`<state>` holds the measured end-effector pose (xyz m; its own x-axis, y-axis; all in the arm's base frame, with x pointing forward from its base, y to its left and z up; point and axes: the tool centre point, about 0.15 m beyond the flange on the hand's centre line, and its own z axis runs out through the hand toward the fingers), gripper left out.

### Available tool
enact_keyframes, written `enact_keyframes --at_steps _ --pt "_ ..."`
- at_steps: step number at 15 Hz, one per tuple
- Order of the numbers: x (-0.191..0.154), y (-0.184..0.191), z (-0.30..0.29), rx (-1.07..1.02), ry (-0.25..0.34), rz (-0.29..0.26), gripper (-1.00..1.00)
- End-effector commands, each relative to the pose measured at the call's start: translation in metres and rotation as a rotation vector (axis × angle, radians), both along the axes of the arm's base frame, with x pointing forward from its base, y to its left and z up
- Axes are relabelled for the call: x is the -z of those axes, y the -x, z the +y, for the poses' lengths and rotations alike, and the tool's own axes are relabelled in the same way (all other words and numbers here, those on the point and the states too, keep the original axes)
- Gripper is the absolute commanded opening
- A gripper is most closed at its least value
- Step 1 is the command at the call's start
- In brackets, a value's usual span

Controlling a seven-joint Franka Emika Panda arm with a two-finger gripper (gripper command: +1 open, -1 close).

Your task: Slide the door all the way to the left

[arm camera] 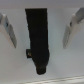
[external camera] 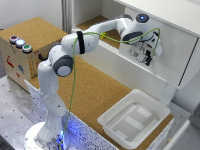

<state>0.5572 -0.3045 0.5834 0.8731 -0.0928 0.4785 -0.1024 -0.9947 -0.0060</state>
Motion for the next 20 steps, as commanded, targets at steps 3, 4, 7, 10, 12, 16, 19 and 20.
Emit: enact_keyframes --at_steps 3,4,7,10,12,16,19,20 --pt "-0.007 -0.022 -0.003 -0.092 -0.068 0.102 -1.00" --pt "-0.006 -0.021 -0.001 -0.094 -0.058 0.104 -1.00" --pt "-0.002 -0.019 0.003 -0.093 -0.026 0.104 -1.00" --pt "0.002 -0.016 0.009 -0.092 0.010 0.101 -1.00" --pt "0.003 -0.015 0.016 -0.095 0.008 0.112 -1.00" --pt "0.011 -0.010 0.039 -0.073 0.007 0.141 -1.00" --pt "0.018 -0.003 0.063 -0.053 0.016 0.154 -1.00" --pt "0.020 -0.002 0.071 -0.042 0.013 0.158 -1.00"
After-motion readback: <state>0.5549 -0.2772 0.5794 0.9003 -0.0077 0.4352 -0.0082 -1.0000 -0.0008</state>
